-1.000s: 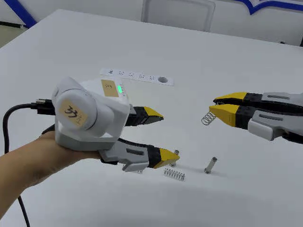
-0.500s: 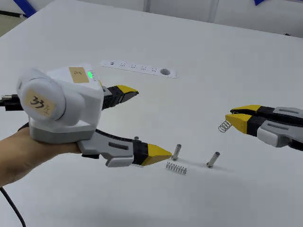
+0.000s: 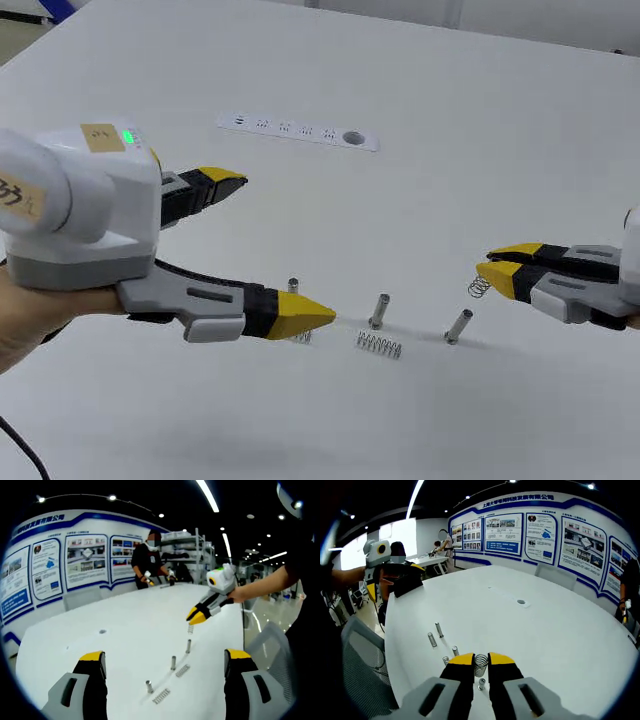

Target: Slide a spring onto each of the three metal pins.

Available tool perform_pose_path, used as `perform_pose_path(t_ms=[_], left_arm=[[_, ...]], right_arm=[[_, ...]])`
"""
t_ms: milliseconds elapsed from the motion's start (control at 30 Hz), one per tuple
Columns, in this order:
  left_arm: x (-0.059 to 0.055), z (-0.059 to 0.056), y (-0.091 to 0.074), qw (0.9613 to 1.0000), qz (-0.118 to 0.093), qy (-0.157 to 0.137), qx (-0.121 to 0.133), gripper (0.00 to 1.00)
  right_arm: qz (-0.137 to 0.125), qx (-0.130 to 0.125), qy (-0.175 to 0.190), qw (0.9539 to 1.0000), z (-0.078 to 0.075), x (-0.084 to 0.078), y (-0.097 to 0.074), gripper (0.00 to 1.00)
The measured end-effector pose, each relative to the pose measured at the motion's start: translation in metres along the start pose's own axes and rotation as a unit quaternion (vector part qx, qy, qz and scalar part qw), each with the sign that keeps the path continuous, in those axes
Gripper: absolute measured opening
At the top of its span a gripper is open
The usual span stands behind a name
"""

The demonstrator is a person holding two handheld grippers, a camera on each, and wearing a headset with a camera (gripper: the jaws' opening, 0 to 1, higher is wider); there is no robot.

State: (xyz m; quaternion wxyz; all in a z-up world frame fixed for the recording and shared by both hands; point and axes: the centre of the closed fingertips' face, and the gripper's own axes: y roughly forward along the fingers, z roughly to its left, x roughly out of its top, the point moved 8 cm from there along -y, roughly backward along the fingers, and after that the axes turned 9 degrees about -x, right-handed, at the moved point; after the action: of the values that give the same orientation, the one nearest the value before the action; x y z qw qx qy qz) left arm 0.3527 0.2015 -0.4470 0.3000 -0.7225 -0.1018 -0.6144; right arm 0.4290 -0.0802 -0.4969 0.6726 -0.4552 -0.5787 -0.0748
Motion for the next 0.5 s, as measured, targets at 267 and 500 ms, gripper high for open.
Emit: perform_pose_path(t_ms=[267,500], left_arm=[[0.0,0.003,-0.001,0.9999,0.0,-0.011,0.012,1.0],[0.002,0.0,0.0,0.9985,-0.031,-0.044,0.013,1.0]], right_arm=[[0.016,-0.01,0.01,0.9998,-0.006,-0.012,0.008,0.1],[0.032,-0.008,-0.022,0.9992,-0.003,-0.017,0.013,0.11]])
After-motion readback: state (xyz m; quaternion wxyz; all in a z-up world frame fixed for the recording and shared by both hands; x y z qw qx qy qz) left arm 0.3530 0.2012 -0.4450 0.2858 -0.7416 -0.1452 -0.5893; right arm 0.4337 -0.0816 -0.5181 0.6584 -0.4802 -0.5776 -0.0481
